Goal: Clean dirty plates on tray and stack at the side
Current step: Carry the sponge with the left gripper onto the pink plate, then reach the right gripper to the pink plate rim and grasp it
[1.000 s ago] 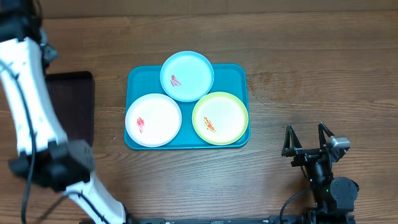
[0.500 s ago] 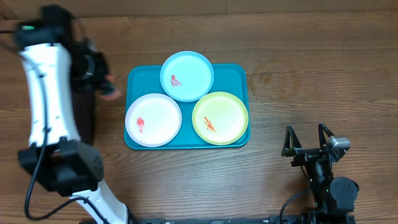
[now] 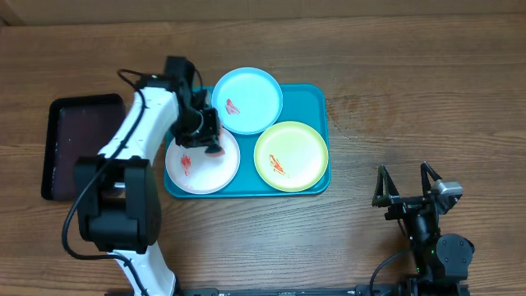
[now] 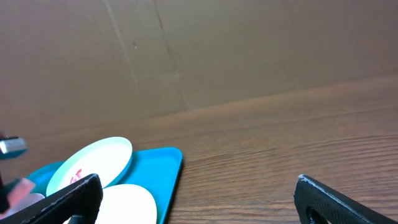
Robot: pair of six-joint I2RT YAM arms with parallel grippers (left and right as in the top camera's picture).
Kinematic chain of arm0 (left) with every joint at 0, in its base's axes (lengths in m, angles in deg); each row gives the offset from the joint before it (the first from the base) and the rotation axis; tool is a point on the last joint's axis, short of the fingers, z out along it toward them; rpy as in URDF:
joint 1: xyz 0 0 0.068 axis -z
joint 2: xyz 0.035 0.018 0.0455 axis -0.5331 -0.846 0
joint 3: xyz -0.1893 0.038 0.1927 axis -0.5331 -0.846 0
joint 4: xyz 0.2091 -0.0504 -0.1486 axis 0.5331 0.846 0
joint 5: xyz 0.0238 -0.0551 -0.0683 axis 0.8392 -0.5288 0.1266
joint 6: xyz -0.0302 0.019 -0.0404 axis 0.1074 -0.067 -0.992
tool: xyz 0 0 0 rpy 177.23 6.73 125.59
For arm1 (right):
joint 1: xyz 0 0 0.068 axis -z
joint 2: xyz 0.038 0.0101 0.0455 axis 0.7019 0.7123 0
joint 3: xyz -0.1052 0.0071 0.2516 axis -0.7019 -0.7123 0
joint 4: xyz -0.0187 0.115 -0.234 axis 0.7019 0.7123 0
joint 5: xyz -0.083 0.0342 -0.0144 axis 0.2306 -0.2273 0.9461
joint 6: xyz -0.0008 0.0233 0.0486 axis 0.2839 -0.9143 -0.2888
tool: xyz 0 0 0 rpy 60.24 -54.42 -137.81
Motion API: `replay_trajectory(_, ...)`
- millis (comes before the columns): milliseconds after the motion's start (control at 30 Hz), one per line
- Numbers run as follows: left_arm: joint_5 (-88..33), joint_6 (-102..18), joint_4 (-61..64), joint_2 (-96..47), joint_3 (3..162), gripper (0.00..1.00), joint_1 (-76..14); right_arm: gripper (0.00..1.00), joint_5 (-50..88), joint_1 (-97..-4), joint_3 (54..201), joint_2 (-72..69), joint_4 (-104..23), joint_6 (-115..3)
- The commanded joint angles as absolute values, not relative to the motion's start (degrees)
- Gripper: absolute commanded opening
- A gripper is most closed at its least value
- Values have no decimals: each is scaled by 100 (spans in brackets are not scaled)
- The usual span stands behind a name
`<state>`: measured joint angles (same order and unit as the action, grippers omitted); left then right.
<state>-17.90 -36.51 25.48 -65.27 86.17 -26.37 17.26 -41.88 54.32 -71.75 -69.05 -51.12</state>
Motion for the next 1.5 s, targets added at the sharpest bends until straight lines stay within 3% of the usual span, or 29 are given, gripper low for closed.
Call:
replay_trajectory(0, -1801, -3848, 2386, -6523, 8319, 15, -2504, 100, 1785, -4151, 5371, -7223, -6929, -5136)
replay_trajectory(200, -1206, -4244, 2443, -6523, 8252, 17, -2541, 100, 1785, -4151, 5371, -7223, -6927, -5136)
replay_trajectory(233, -1206, -4244, 2467, -6523, 8252, 22, -2554, 100, 1785, -4151, 5371, -7223, -6929, -5136)
replay_trajectory(300, -1209, -4235, 2524, -6523, 8265, 44, -2554, 100, 1785, -4151, 5371, -7223, -6929, -5136)
replay_trajectory(400, -1209, -4104, 2666, -6520, 8435, 50, -2556, 100, 1785, -4151, 5371, -7223, -6929, -5136)
replay_trajectory(700, -1204, -4067, 4082, -6503, 10418, 51, -2829, 100, 1785, -4151, 5371, -7223, -6927, -5136)
replay_trajectory(833, -981, -4069, 4843, -6472, 11720, 57, -3264, 100, 1785, -4151, 5371, -7223, -6929, -5136)
replay_trajectory(867, -905, -4069, 4941, -6470, 11959, 63, -3395, 100, 1785, -4151, 5371, -7223, -6929, -5133)
replay_trajectory(900, -863, -4067, 4983, -6470, 12094, 76, -3485, 100, 1788, -4151, 5371, -7223, -6929, -5125)
replay_trajectory(933, -839, -4064, 4987, -6470, 12197, 100, -3581, 100, 1820, -4151, 5373, -7223, -6927, -5112)
replay_trajectory(1133, -841, -4067, 5140, -6479, 12195, 100, -3929, 100, 2268, -4151, 5373, -7223, -7257, -5035)
replay_trajectory(1233, -839, -4067, 5236, -6481, 12195, 100, -3946, 100, 1110, -4175, 5373, -7223, -7847, -6089)
replay_trajectory(1367, -846, -4071, 5193, -6481, 12195, 100, -3931, 100, 317, -4177, 5373, -7223, -9666, -6908)
replay_trajectory(1467, -861, -4071, 5123, -6481, 12195, 100, -3931, 100, 568, -4173, 5384, -7223, -11886, -6781)
